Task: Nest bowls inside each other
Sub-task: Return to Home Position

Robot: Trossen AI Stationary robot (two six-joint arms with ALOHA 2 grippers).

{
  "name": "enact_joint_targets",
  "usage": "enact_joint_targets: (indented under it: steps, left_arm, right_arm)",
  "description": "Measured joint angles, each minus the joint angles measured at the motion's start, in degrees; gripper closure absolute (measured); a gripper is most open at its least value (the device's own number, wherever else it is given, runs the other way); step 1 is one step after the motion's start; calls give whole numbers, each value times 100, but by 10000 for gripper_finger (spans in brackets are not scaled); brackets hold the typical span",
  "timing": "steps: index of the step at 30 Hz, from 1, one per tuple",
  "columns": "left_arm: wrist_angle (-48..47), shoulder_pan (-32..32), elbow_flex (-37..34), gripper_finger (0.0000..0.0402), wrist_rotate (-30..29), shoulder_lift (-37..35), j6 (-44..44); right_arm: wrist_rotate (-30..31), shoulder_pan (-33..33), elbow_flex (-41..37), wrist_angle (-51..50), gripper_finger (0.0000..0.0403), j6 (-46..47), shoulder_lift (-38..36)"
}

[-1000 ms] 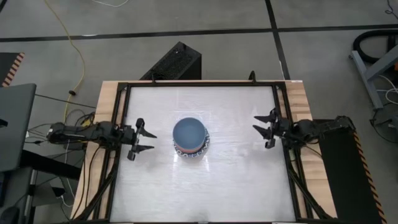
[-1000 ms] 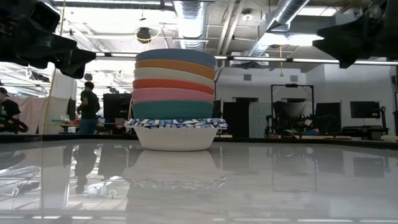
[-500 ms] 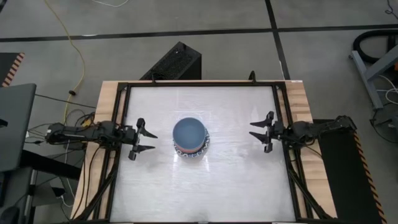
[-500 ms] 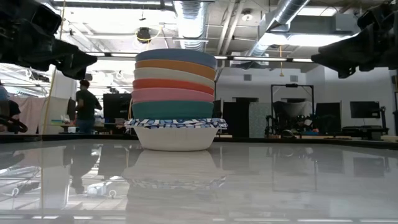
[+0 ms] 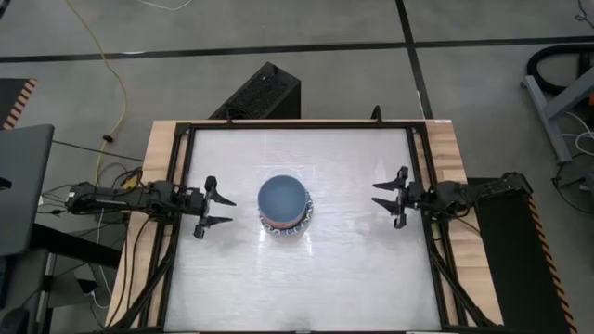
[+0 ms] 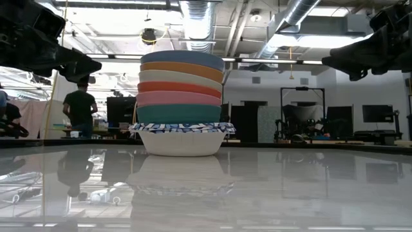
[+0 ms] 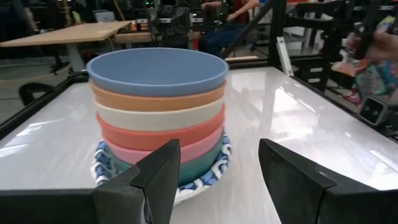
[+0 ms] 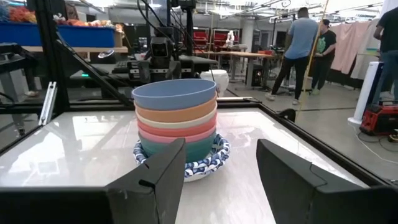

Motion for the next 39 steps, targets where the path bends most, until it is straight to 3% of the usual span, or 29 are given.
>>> enact_joint_targets:
  steps: [6,12,39]
  left_arm:
    - [-30,0,0,193,-485,4,-50]
    - [-32,0,0,193,-494,4,-652]
    - [-30,0,1,193,-491,4,-557]
  right_arm:
    - [2,0,0,-7,186,-10,-1]
    - [2,0,0,-8,186,-10,-1]
    - [9,0,-2,-9,186,-10,-1]
